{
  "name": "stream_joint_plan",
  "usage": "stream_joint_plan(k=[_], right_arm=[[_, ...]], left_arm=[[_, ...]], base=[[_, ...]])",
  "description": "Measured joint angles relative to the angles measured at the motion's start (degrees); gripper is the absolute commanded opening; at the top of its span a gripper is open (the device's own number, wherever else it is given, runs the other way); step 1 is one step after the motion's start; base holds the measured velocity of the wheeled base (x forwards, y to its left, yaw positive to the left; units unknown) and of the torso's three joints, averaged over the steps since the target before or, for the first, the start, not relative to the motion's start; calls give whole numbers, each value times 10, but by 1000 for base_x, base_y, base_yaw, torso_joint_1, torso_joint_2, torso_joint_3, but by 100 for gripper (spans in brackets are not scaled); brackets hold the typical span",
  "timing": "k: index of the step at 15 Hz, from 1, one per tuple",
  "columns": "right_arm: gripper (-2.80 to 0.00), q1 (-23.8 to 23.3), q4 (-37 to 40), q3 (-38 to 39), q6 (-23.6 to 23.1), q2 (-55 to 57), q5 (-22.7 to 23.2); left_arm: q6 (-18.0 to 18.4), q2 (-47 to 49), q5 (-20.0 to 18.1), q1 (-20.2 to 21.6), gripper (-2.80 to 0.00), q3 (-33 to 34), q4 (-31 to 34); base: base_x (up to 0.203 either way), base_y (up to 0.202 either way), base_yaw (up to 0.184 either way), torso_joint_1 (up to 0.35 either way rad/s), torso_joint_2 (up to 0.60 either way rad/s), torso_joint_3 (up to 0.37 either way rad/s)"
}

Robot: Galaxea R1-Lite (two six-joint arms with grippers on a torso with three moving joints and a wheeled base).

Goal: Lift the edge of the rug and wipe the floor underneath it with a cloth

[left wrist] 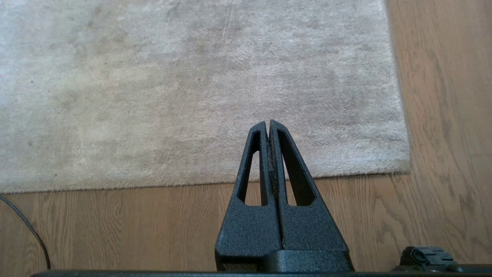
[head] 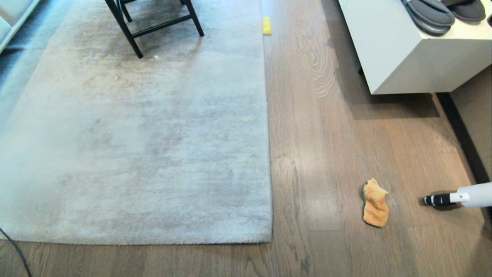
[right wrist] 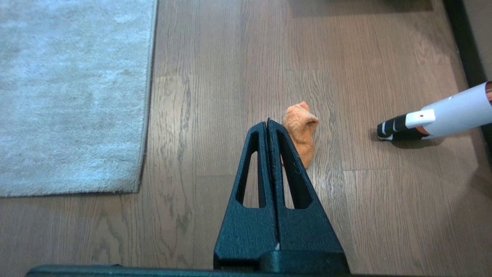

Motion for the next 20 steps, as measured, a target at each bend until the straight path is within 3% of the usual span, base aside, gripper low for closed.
stream_joint_plan(k=[20], right_arm=[[-280,0,0,0,0,0,0]], left_arm=[[4,0,0,0,-280,0,1]], base=[[0,0,0,2,1,202]])
